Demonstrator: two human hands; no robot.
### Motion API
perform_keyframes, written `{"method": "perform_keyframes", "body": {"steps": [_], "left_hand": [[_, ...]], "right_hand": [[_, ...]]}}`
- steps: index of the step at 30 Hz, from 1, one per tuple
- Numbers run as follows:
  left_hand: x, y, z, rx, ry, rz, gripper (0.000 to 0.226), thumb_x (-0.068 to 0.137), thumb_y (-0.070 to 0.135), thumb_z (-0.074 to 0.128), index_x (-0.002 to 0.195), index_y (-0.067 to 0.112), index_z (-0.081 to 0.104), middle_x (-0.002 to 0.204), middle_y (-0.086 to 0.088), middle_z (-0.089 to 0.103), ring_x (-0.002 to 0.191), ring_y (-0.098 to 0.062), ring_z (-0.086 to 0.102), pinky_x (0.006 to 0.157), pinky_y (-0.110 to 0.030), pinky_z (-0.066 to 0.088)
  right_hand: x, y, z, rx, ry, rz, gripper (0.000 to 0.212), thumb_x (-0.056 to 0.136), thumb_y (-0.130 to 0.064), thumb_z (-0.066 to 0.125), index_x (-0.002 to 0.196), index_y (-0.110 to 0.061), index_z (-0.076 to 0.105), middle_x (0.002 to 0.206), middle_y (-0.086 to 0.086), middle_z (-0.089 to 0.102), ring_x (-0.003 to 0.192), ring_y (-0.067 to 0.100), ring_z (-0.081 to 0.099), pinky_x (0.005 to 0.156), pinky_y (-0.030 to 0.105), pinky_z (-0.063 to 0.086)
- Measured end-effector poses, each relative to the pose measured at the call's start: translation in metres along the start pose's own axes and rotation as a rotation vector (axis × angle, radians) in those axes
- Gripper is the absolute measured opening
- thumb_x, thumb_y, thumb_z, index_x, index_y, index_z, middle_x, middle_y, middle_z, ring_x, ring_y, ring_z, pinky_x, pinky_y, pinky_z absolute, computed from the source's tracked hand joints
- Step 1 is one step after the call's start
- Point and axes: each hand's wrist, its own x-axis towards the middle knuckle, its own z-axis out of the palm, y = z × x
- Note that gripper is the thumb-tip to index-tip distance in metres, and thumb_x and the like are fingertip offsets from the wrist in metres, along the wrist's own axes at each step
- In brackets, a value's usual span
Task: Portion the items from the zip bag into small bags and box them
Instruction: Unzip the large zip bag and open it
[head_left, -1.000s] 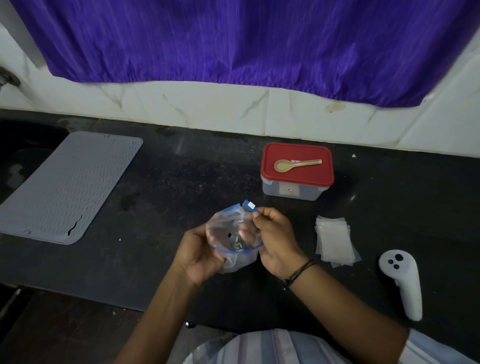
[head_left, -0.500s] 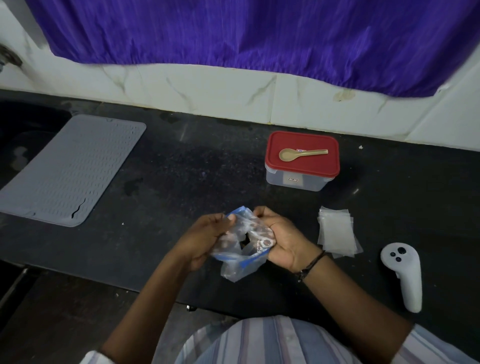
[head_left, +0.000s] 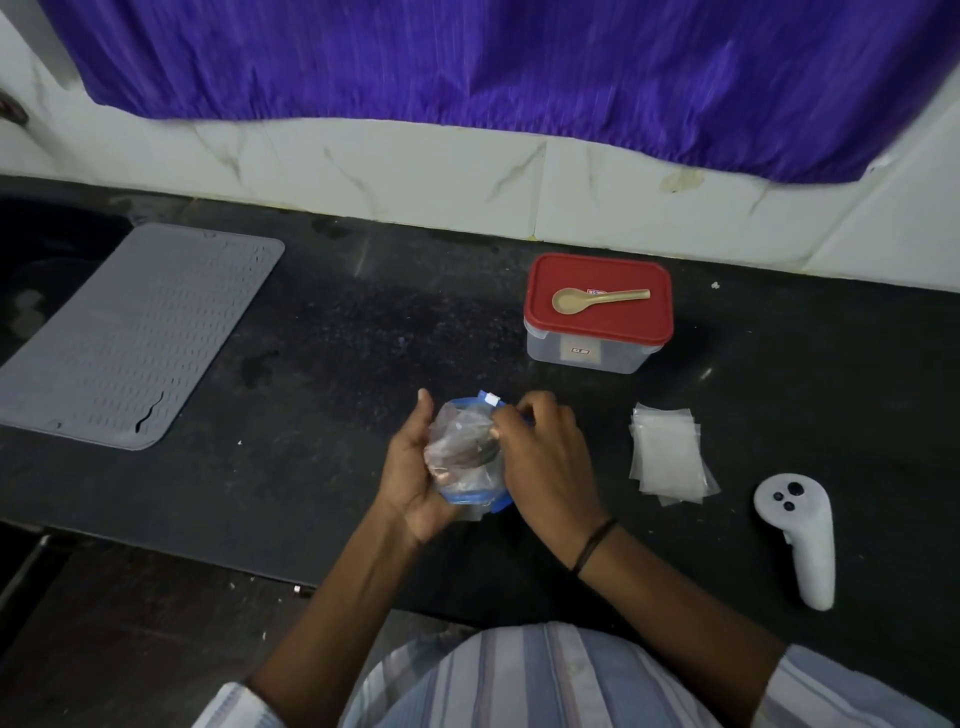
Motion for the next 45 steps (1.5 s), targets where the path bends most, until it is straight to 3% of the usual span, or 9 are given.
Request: {"method": "perform_keyframes", "body": {"steps": [5, 9, 15, 21, 25, 31, 35, 39, 45], "left_hand": [[0.002, -0.014, -0.007, 0.634, 0.160, 0.284, 0.061, 0.069, 0.016, 0.080, 0.119, 0.014, 0.045, 0.107, -0.012, 0.065, 0.086, -0.018, 0.070, 0.070, -0.033, 0.058], [0.001, -0.018, -0.019, 1.416, 0.317, 0.551, 0.057, 0.075, 0.041, 0.079, 0.115, 0.032, 0.039, 0.103, 0.013, 0.050, 0.089, -0.002, 0.056, 0.069, -0.021, 0.044], [0.008, -0.024, -0.028, 1.807, 0.439, 0.921, 0.012, 0.090, 0.028, 0.070, 0.097, 0.023, 0.061, 0.101, 0.003, 0.052, 0.081, -0.016, 0.053, 0.062, -0.035, 0.048], [0.010, -0.010, -0.020, 1.361, 0.580, 0.679, 0.036, 0.096, 0.033, 0.062, 0.068, 0.011, 0.064, 0.059, -0.002, 0.060, 0.056, -0.011, 0.054, 0.054, -0.034, 0.044], [0.015, 0.000, -0.007, 0.627, 0.552, 0.237, 0.023, 0.103, 0.016, 0.052, 0.093, 0.003, 0.068, 0.075, -0.009, 0.071, 0.066, -0.020, 0.070, 0.053, -0.030, 0.056], [0.021, 0.001, -0.002, 0.460, 0.516, -0.005, 0.029, 0.106, 0.018, 0.038, 0.101, 0.007, 0.065, 0.083, -0.011, 0.071, 0.071, -0.021, 0.067, 0.057, -0.034, 0.056], [0.023, -0.006, 0.004, 0.574, 0.500, 0.103, 0.031, 0.103, 0.019, 0.044, 0.084, 0.005, 0.065, 0.081, -0.016, 0.065, 0.073, -0.028, 0.063, 0.072, -0.040, 0.053], [0.018, -0.017, -0.008, 0.872, 0.332, 0.166, 0.052, 0.086, 0.054, 0.069, 0.105, 0.007, 0.057, 0.099, -0.012, 0.065, 0.087, -0.022, 0.065, 0.077, -0.038, 0.055], [0.017, -0.024, -0.027, 1.125, 0.229, 0.261, 0.030, 0.090, 0.026, 0.072, 0.105, 0.022, 0.046, 0.100, -0.013, 0.062, 0.084, -0.018, 0.062, 0.072, -0.033, 0.053]], "right_hand": [[0.007, 0.000, -0.003, 0.836, -0.054, 0.585, 0.016, 0.100, -0.017, 0.046, 0.092, -0.020, 0.059, 0.090, -0.001, 0.064, 0.077, 0.011, 0.061, 0.061, 0.026, 0.050], [0.014, 0.001, -0.008, 1.401, -0.167, 1.020, 0.017, 0.099, -0.005, 0.046, 0.109, -0.010, 0.058, 0.102, 0.016, 0.067, 0.076, 0.023, 0.067, 0.056, 0.033, 0.055], [0.017, 0.000, -0.001, 1.493, -0.177, 1.178, 0.029, 0.091, 0.009, 0.040, 0.104, -0.003, 0.063, 0.088, 0.019, 0.067, 0.070, 0.027, 0.064, 0.064, 0.038, 0.055], [0.008, 0.009, -0.004, 0.783, -0.208, 0.513, 0.018, 0.091, -0.009, 0.042, 0.080, -0.015, 0.055, 0.072, -0.002, 0.055, 0.066, 0.013, 0.052, 0.060, 0.032, 0.041], [0.002, 0.015, -0.001, 0.435, -0.290, 0.176, 0.011, 0.097, -0.027, 0.041, 0.098, -0.023, 0.051, 0.079, 0.000, 0.060, 0.069, 0.017, 0.059, 0.061, 0.041, 0.048], [-0.004, 0.025, -0.001, 0.313, -0.313, 0.007, 0.035, 0.093, -0.052, 0.050, 0.113, -0.023, 0.049, 0.098, -0.005, 0.059, 0.083, 0.012, 0.058, 0.068, 0.033, 0.051], [0.001, 0.021, 0.006, 0.663, -0.277, 0.361, 0.029, 0.099, -0.035, 0.049, 0.088, -0.012, 0.063, 0.083, 0.007, 0.065, 0.075, 0.021, 0.061, 0.071, 0.041, 0.050], [0.011, 0.021, 0.007, 1.324, -0.253, 0.881, 0.017, 0.099, -0.018, 0.053, 0.093, -0.010, 0.066, 0.085, 0.012, 0.069, 0.074, 0.021, 0.066, 0.069, 0.036, 0.055], [0.024, 0.047, 0.020, 1.385, -0.271, 1.114, 0.015, 0.097, -0.012, 0.052, 0.093, -0.008, 0.065, 0.088, 0.014, 0.067, 0.084, 0.027, 0.064, 0.087, 0.043, 0.052]]}}
